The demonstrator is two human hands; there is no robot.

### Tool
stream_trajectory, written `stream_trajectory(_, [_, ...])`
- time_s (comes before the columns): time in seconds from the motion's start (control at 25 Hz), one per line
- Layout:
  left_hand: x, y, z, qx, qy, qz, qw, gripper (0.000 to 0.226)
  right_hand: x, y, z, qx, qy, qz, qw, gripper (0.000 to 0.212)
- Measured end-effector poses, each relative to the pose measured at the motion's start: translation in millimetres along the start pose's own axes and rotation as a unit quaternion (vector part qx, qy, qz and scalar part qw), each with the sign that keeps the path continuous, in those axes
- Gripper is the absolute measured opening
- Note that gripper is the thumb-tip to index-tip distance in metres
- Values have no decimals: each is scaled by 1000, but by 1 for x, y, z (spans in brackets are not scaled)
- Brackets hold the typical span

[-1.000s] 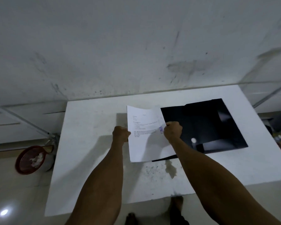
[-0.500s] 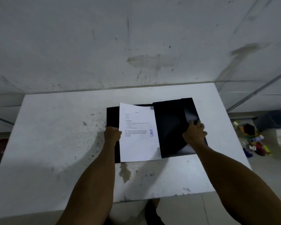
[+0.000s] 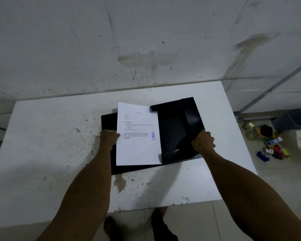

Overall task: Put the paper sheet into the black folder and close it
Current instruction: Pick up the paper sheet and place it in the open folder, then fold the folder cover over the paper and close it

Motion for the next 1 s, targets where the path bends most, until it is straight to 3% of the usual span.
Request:
stream_trajectory(0.08, [-6, -3, 11, -12, -1, -13, 1000, 29, 0, -1, -3, -4, -11, -2, 1000, 68])
stream_trajectory(0.24, [-4, 4, 40, -35, 6, -13, 999, 8, -3, 4, 2, -18, -22, -7, 1000, 74])
stream_trajectory(0.36, [19, 17, 66, -50, -40, 37, 997, 12, -3, 5, 6, -25, -23, -20, 999, 72])
stream_trajectory(0.56, [46, 32, 125, -114, -130, 69, 982, 18, -3, 6, 4, 3, -37, -30, 999, 54])
stream_trajectory(0.76, [69, 49, 172, -129, -173, 119, 969, 19, -3, 5, -1, 37, -47, -44, 997, 37])
stream_trajectory(0.88, [67, 46, 166, -123, -192, 117, 967, 15, -3, 3, -4, 62, -47, -49, 996, 34])
stream_trajectory(1.0, [72, 28, 133, -93, -222, 127, 962, 33, -1, 1, -1, 82, -40, -53, 994, 36])
Point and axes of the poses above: each hand's wrist, its own y-axis away from the middle knuckle, its own z-axis out of the palm, x = y × z, the point moved 6 cm from there along -y, towards the middle knuckle, and after that the axes turned 10 degrees about z, right-handed, at the moved point
